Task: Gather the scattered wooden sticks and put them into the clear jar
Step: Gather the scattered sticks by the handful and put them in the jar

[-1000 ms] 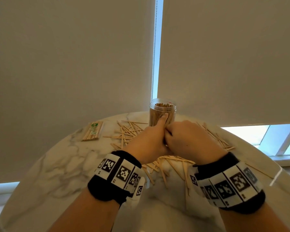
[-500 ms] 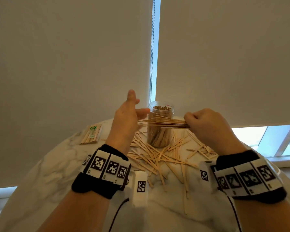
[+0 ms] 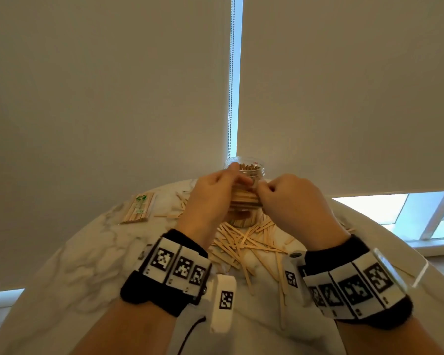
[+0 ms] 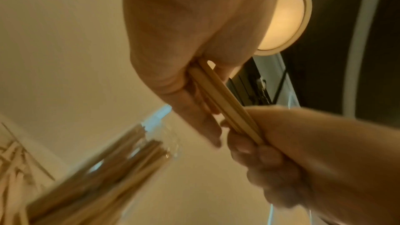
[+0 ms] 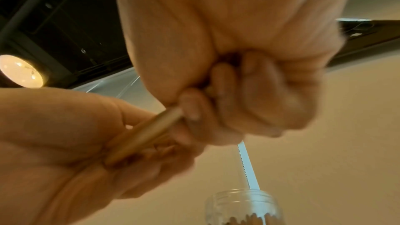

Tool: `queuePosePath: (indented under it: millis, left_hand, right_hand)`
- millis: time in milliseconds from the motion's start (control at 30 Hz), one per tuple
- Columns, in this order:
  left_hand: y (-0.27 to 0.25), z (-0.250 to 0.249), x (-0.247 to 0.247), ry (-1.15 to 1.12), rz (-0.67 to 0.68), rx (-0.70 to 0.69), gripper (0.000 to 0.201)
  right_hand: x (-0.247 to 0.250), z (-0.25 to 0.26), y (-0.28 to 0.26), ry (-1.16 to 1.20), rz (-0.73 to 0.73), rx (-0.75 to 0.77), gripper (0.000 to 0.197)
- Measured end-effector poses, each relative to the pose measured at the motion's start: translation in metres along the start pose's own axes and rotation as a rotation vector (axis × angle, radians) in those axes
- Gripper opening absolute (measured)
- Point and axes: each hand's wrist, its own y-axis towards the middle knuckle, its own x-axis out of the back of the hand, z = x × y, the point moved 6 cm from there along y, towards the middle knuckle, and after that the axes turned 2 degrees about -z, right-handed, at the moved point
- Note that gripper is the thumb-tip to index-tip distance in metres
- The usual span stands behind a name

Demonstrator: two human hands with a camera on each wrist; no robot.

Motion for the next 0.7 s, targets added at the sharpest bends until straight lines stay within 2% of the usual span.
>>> queuePosePath:
  millis: [100,167,200,267,300,400,467,533,567,600,633,700]
  left_hand:
    - [0.001,0.012,-0.004,0.15,0.012,-0.021,0.05]
    - [0.007,0.018,0.002,0.357,-0.022,-0.078,0.051]
    - [0.011,0.022,0.006,0.389,-0.046,-0.094,0.049]
    - [0.016,0.031,0.011,0.308,-0.066,-0.053,0.043]
    - [0.016,0.036,0.011,0.252,-0.061,-0.02,0.042]
    - [0.016,0.041,0.007,0.183,-0.061,0.024,0.049]
    - [0.018,0.04,0.01,0.055,-0.141,0.032,0.047]
    - [0.021,0.043,0.015,-0.105,-0.234,0.073,0.032]
    - [0.025,0.047,0.018,-0.118,-0.263,0.094,0.021]
    - [0.031,0.052,0.019,-0.072,-0.27,0.113,0.02]
    - [0.038,0.055,0.019,0.003,-0.244,0.132,0.031]
    - [0.053,0.057,0.013,0.165,-0.139,0.146,0.068]
  right_hand:
    - [0.001,-0.001,0.001,-0.051,0.014,-0.002,0.059]
    - [-0.001,-0.005,0.001,0.025,0.136,-0.003,0.062]
    - [-0.003,-0.005,-0.001,0.075,0.219,0.011,0.06]
    - [-0.007,-0.002,-0.006,0.146,0.354,0.054,0.047]
    - [-0.007,0.0,-0.008,0.164,0.377,0.078,0.039]
    - [0.0,-0.004,-0.004,0.213,0.35,0.122,0.026]
    - [0.007,-0.011,-0.001,0.248,0.328,0.097,0.023]
    - [0.02,-0.023,0.003,0.272,0.252,0.041,0.022]
    - [0.027,-0.029,0.004,0.281,0.2,0.014,0.021]
    - [0.034,-0.034,0.006,0.292,0.147,-0.007,0.02]
    - [0.04,-0.039,0.008,0.298,0.098,-0.02,0.02]
    - [0.05,-0.042,0.015,0.293,0.014,-0.038,0.022]
